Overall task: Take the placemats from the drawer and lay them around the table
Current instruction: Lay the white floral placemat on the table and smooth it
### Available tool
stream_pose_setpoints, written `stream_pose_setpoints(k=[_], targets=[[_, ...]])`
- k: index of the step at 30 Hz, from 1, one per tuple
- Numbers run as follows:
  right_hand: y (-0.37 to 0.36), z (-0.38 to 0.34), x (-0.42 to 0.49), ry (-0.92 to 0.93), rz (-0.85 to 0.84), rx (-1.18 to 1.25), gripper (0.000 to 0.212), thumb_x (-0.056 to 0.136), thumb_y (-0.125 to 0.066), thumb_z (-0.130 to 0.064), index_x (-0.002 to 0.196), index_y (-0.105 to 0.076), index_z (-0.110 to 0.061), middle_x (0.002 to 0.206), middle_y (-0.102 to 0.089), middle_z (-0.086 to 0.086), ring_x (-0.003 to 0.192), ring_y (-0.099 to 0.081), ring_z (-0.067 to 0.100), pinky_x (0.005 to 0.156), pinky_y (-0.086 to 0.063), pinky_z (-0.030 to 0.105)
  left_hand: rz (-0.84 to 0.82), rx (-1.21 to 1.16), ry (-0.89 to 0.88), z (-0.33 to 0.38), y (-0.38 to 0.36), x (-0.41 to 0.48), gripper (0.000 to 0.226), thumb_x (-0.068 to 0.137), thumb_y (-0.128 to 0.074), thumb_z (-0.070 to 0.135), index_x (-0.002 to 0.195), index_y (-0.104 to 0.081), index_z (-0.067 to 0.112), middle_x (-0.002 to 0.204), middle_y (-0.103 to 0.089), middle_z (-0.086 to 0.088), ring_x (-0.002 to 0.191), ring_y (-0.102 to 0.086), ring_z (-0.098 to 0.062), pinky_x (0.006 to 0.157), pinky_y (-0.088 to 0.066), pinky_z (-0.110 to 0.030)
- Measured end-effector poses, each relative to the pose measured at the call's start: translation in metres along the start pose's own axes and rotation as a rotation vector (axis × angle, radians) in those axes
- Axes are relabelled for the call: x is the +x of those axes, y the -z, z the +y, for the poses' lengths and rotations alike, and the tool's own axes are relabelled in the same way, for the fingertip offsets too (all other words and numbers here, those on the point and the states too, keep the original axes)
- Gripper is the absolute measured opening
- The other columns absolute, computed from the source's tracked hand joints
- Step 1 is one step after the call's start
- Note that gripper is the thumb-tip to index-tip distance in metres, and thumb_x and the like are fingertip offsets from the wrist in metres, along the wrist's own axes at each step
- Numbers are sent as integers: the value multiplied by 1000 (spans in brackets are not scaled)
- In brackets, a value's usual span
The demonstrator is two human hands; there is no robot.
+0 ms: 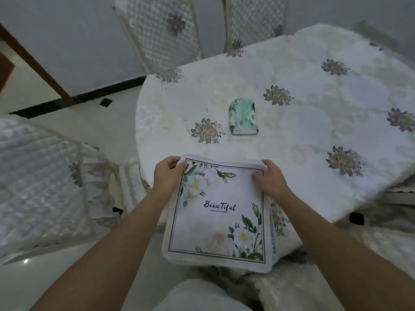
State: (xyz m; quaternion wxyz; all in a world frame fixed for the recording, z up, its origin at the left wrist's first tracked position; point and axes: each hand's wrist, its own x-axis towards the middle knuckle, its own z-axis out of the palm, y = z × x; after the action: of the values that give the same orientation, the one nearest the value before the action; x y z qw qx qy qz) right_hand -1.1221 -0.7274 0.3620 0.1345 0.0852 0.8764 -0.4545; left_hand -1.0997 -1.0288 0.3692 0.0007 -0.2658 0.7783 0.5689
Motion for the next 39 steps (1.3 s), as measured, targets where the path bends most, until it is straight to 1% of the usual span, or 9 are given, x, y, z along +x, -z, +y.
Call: stream_pose_setpoints(k=[3,6,12,15,17,25,29,33,39], targets=[[-8,17,-7,-76,48,-19,31,90,-62,-17,120,-54,-18,105,-58,-3,90,-58,17,72,-44,29,-109,94,-18,-22,-2,18,14,88,-74,22,98,-66,24,87,-67,15,79,-60,8,69,-45,-12],[-7,36,-24,-168,71,24,29,92,-62,-20,120,-55,-24,104,-63,-7,92,-62,14,67,-44,22,-156,132,-27,-35,2,22,25,89,-72,19,102,-62,39,82,-64,26,69,-61,16,61,-46,-8],[-10,50,-61,-201,147,45,41,91,-64,-19,131,-55,-22,116,-63,-7,103,-60,12,91,-48,28,-224,233,-84,-37,10,17,36,89,-71,19,120,-60,35,90,-66,18,76,-63,9,63,-48,-8],[-15,53,-76,-225,181,34,45,91,-65,-21,135,-54,-16,120,-60,-5,104,-59,12,92,-46,28,-173,185,15,-41,22,5,31,90,-71,23,121,-65,21,97,-68,2,89,-67,-14,81,-58,-35],[-18,57,-86,-242,189,31,47,91,-65,-23,137,-54,-16,122,-59,-3,106,-58,13,93,-47,29,-157,172,38,-48,30,-7,30,91,-72,24,119,-67,18,98,-69,-2,94,-66,-23,86,-57,-42],[-21,68,-123,-193,123,82,49,87,-67,-8,133,-55,-17,108,-62,0,95,-61,16,93,-53,36,-107,272,3,-76,42,-78,27,90,-72,25,116,-70,22,108,-68,3,96,-64,-12,80,-49,-24],[-22,73,-138,-138,108,48,49,87,-69,-9,133,-55,-20,107,-57,2,92,-57,15,91,-53,35,-59,291,-69,-82,43,-106,24,89,-72,19,113,-71,18,107,-62,7,101,-64,-16,88,-50,-33],[-19,71,-145,-81,131,78,46,87,-69,-11,130,-57,-22,106,-53,0,89,-56,11,87,-50,30,-17,301,-135,-80,39,-120,26,88,-72,17,114,-70,17,108,-61,5,100,-62,-14,88,-51,-35],[-14,71,-154,-11,69,109,38,87,-67,-10,120,-58,-27,93,-53,-2,75,-52,11,76,-51,31,-17,331,-67,-71,36,-120,28,85,-74,17,111,-68,26,95,-62,7,77,-59,-11,72,-49,-23]])
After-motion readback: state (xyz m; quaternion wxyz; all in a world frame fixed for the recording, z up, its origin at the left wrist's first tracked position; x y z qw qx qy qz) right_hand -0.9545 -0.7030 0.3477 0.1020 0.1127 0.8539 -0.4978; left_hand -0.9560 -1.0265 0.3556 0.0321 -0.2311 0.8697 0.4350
